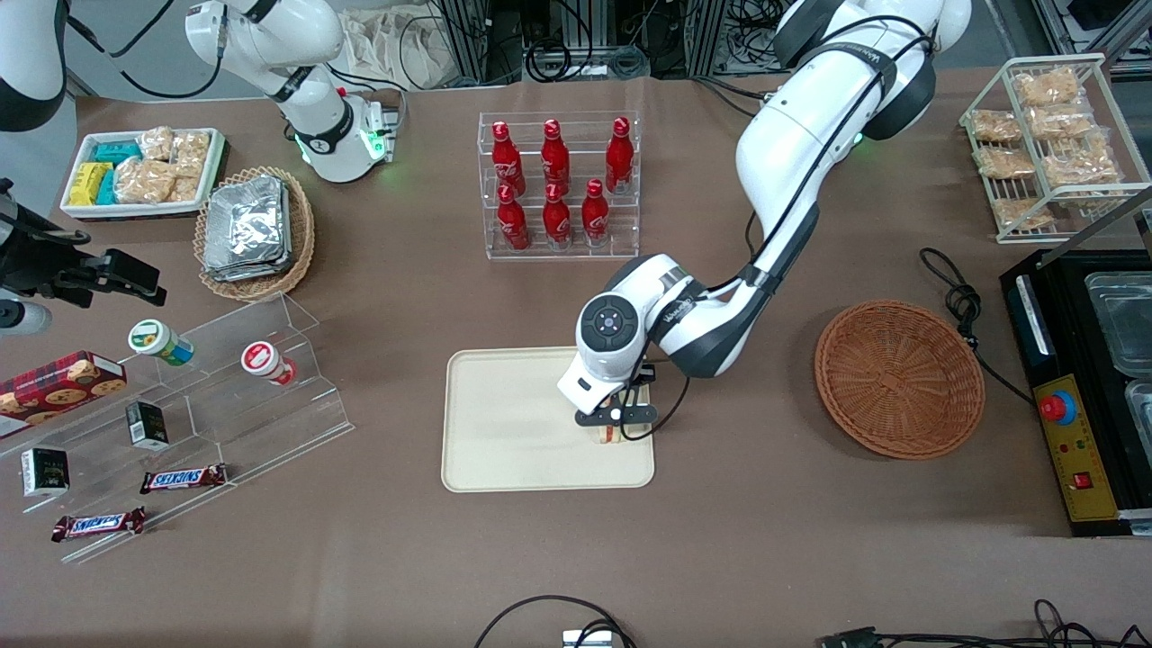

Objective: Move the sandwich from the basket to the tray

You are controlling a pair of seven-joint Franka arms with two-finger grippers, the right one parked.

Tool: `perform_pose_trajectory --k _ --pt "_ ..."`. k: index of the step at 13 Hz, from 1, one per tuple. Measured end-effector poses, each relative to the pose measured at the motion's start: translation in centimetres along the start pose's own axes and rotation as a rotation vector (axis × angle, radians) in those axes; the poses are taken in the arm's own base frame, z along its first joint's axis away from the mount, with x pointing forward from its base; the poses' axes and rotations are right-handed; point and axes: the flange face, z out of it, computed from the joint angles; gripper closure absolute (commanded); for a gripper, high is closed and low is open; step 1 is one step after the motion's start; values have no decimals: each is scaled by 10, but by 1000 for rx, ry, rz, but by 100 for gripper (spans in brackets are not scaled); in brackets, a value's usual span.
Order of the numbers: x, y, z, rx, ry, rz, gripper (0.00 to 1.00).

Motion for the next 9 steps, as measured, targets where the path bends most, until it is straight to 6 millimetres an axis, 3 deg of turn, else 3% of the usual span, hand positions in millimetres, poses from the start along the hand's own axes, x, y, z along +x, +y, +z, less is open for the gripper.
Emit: perform_pose_trajectory --k 1,3,4,9 --pt "0 0 1 -2 1 -1 48" --pt "0 0 1 -3 2 -1 13" --pt "0 1 1 -4 3 -2 7" --pt "4 1 -7 -16 17 -50 1"
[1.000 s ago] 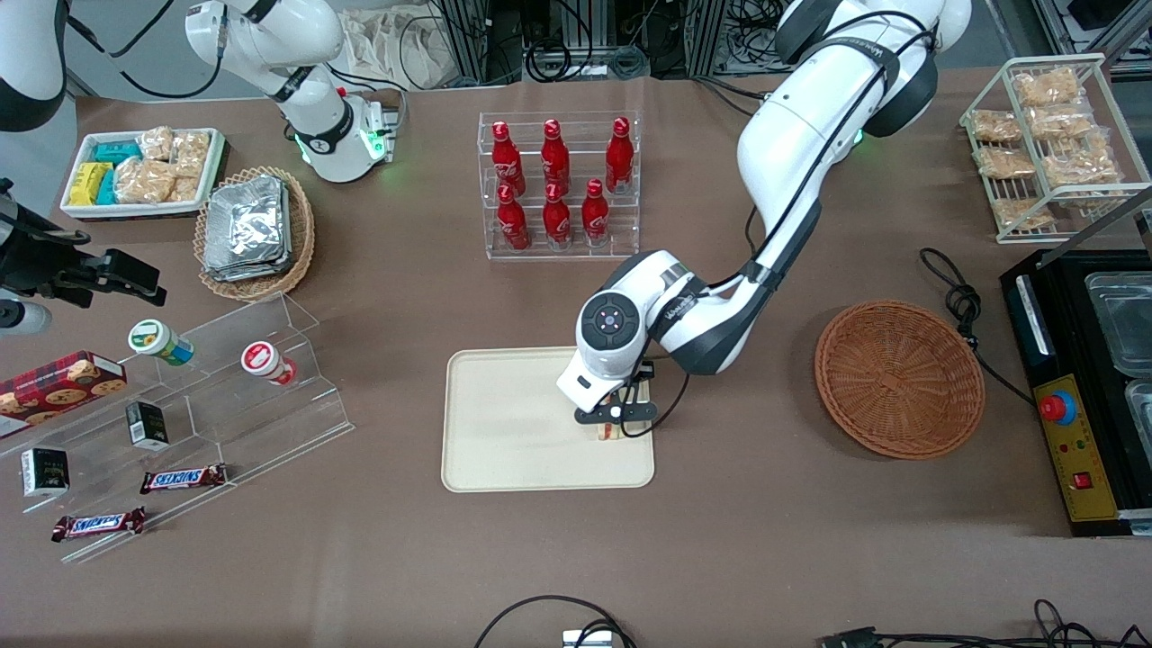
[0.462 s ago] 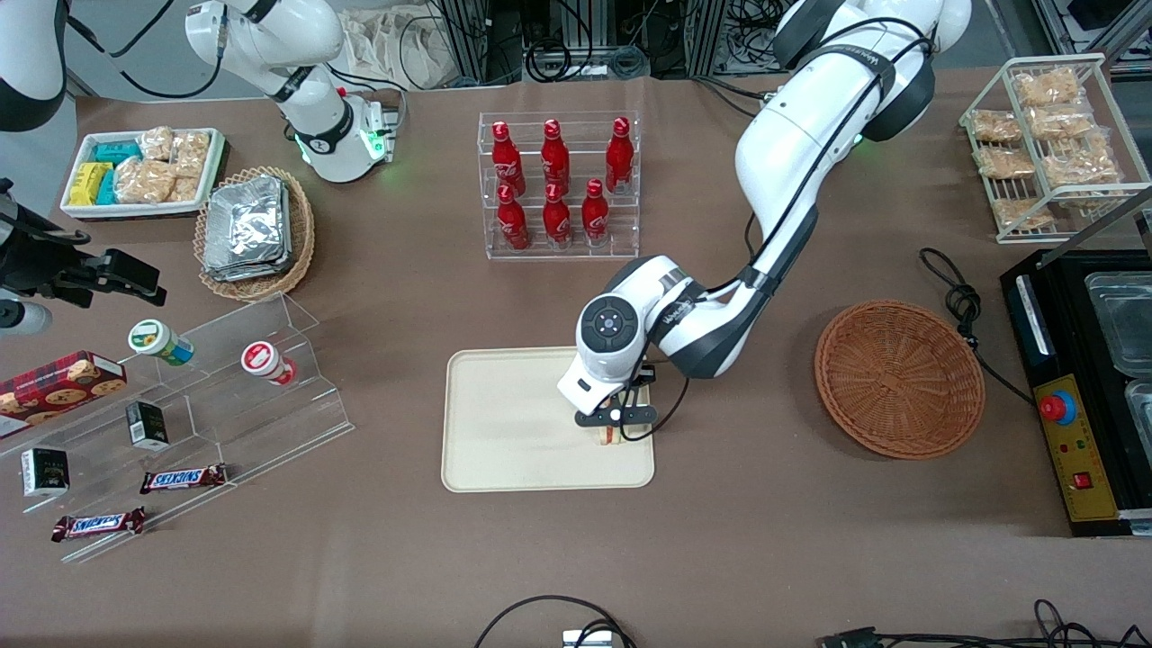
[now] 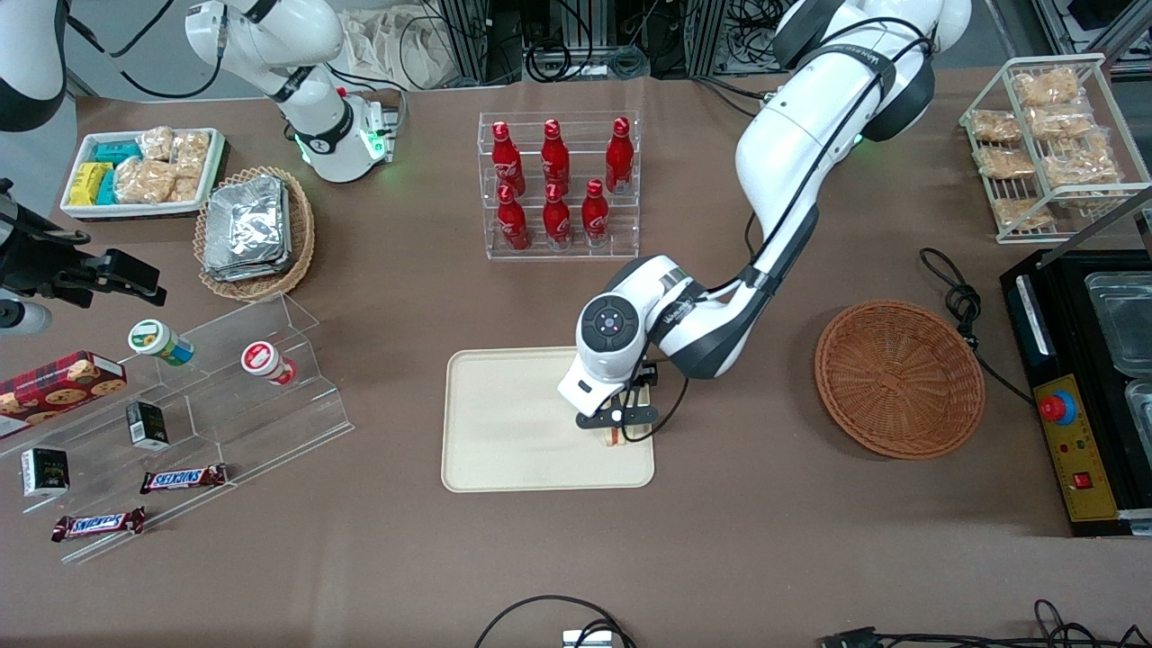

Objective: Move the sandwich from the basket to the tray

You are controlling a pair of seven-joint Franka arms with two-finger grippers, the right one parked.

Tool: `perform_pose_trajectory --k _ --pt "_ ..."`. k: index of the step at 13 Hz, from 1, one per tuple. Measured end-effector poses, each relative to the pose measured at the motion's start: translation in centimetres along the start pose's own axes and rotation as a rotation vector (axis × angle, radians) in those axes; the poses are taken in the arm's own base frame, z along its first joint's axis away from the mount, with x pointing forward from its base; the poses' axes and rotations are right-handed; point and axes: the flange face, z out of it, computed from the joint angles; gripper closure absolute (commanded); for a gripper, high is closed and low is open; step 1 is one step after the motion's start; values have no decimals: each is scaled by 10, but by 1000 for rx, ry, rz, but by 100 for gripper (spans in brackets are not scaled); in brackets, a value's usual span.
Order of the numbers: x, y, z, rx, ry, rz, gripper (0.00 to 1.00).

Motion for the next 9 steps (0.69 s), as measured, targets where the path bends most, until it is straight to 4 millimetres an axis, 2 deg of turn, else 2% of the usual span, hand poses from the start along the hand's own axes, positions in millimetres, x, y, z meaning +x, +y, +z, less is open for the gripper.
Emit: perform_pose_trajectory --k 2,4,6,9 --pt "4 0 -9 -10 13 -11 1" --pt "10 -2 -27 -25 36 -23 1" --pt "16 -11 -57 -11 57 -36 1" --pt "27 -42 -110 54 90 -82 1"
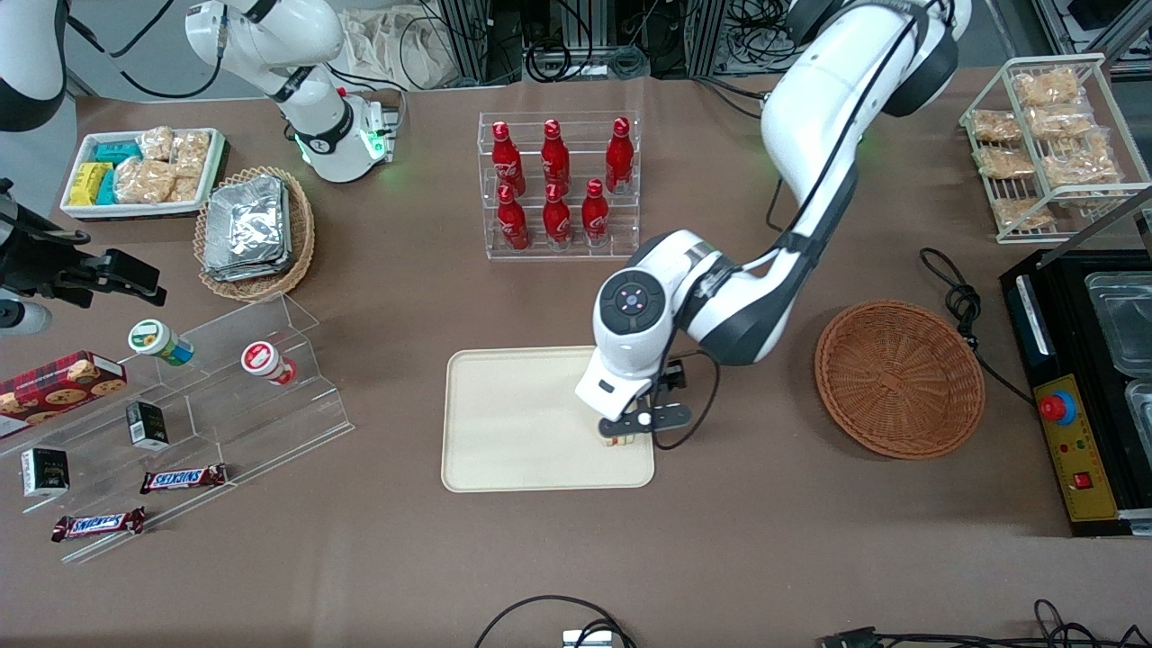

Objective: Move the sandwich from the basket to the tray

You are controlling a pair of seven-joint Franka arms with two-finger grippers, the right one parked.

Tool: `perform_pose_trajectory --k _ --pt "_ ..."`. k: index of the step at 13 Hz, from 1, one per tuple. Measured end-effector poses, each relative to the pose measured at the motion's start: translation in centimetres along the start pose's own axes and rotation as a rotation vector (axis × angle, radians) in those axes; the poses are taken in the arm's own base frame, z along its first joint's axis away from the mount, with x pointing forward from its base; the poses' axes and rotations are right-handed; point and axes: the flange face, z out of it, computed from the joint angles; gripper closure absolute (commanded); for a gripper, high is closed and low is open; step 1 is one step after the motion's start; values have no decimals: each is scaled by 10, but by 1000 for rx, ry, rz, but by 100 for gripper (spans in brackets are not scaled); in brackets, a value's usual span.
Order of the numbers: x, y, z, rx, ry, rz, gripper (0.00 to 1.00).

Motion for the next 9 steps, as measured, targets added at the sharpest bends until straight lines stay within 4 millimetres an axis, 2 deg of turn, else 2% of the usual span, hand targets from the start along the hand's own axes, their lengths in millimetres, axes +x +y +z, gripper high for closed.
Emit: perform_pose_trajectory --k 3,6,9 --pt "27 -46 -53 32 45 -76 0" --pt "64 -118 -106 32 79 -182 0" --pt "82 -167 -133 35 71 -177 0"
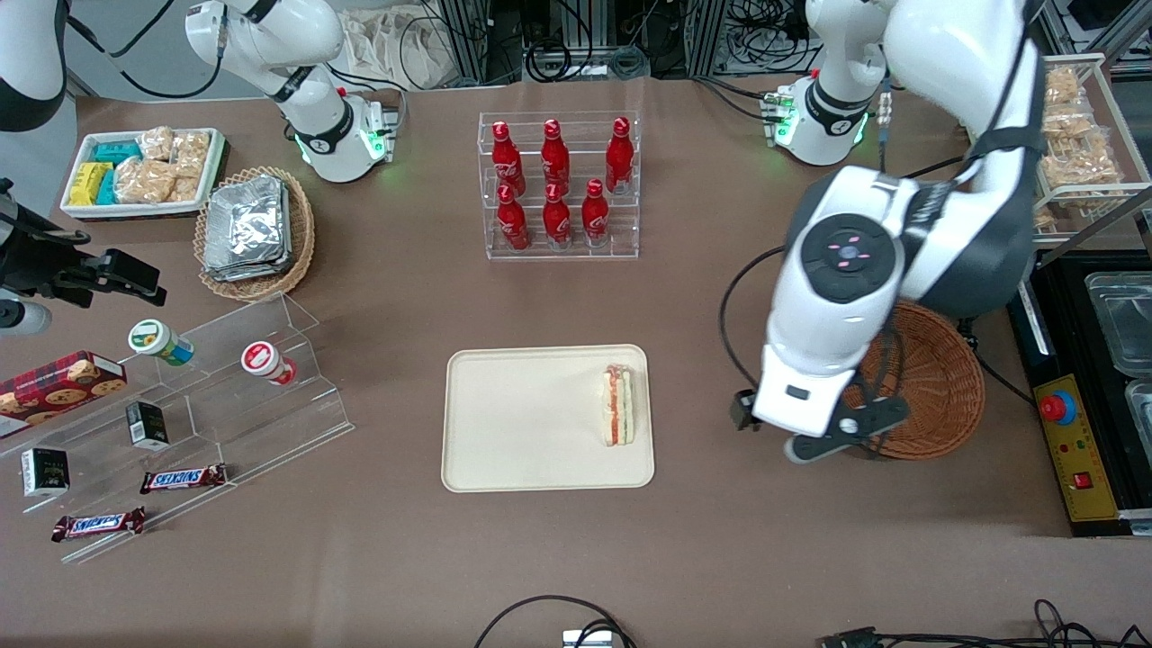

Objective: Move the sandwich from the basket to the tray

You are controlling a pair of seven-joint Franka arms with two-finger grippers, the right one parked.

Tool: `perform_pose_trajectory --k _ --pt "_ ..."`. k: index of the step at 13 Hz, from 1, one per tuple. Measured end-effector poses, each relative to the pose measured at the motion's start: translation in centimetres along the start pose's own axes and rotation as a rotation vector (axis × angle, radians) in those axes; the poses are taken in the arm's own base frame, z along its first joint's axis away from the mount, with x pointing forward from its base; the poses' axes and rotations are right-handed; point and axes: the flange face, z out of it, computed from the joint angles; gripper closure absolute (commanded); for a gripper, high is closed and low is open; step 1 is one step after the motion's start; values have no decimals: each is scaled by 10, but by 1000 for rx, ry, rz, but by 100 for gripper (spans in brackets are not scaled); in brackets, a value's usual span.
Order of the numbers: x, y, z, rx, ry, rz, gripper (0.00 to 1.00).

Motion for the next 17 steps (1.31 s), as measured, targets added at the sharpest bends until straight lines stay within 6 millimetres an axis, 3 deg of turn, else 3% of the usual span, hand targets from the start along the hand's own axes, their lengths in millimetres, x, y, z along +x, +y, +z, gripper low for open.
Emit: perform_pose_trajectory --k 5,10,14,17 --pt "30 -66 -29 -56 -71 64 0" --pt "46 -122 -44 -78 -120 221 0" --pt "40 -197 -84 -128 -142 266 0" --pt "12 -221 -112 -117 -137 304 0"
